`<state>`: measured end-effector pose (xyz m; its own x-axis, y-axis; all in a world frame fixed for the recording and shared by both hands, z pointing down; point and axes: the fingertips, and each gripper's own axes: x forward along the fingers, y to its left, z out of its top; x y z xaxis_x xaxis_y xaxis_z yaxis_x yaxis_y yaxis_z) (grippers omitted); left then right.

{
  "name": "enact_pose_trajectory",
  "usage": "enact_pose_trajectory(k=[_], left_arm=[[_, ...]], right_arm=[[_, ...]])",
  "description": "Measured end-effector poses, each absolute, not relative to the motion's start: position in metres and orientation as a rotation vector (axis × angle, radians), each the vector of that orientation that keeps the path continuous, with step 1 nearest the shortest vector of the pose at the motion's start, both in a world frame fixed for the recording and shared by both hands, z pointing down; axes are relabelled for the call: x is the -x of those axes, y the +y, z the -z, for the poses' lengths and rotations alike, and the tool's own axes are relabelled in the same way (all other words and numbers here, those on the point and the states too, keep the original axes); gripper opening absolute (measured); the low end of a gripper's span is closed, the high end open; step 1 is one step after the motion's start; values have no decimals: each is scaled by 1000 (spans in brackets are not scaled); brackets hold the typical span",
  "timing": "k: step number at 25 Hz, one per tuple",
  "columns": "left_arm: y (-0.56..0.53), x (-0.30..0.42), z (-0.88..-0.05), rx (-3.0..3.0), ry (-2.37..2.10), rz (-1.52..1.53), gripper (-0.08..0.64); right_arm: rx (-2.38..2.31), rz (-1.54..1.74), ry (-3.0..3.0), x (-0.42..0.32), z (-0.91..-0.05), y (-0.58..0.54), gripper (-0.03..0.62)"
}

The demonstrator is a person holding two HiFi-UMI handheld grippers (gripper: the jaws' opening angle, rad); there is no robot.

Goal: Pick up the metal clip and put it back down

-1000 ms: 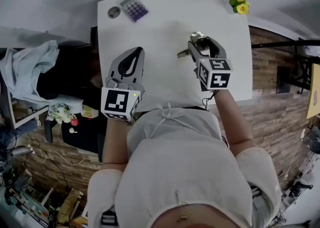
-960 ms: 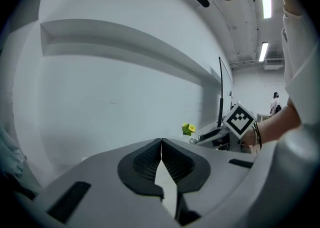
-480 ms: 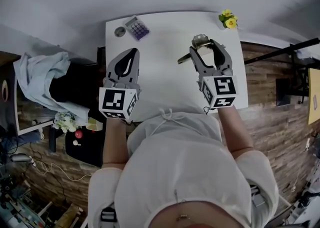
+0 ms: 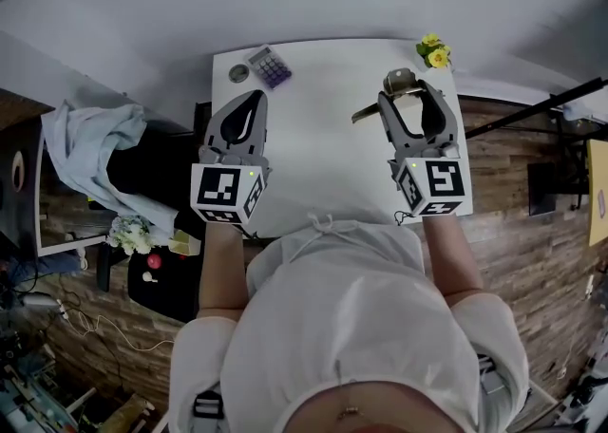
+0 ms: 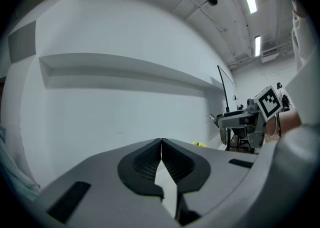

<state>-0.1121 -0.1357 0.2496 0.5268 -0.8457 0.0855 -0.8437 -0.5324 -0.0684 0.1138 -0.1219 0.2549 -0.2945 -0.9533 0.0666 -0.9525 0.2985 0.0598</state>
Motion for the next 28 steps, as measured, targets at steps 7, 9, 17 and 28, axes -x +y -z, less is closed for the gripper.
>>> enact_pose_trajectory(k=[7,9,17,28], left_arm=[[-134,108,-250,2731,1516,174,20],[-131,103,-256,2745,1501,193,20],[-128,98,-288,2804,1496,237,20],[-126,94,-332,2865,1493,361,20]], right_arm=[[-1780,-21,-2447,-112,-267,-123,293],[-1771,-38,-2432,-114,-276,-124,293],[-1695,-198,-2369,-109,-332,-135,293],[-1502,-520,-2170,-95,-461,-147,293]])
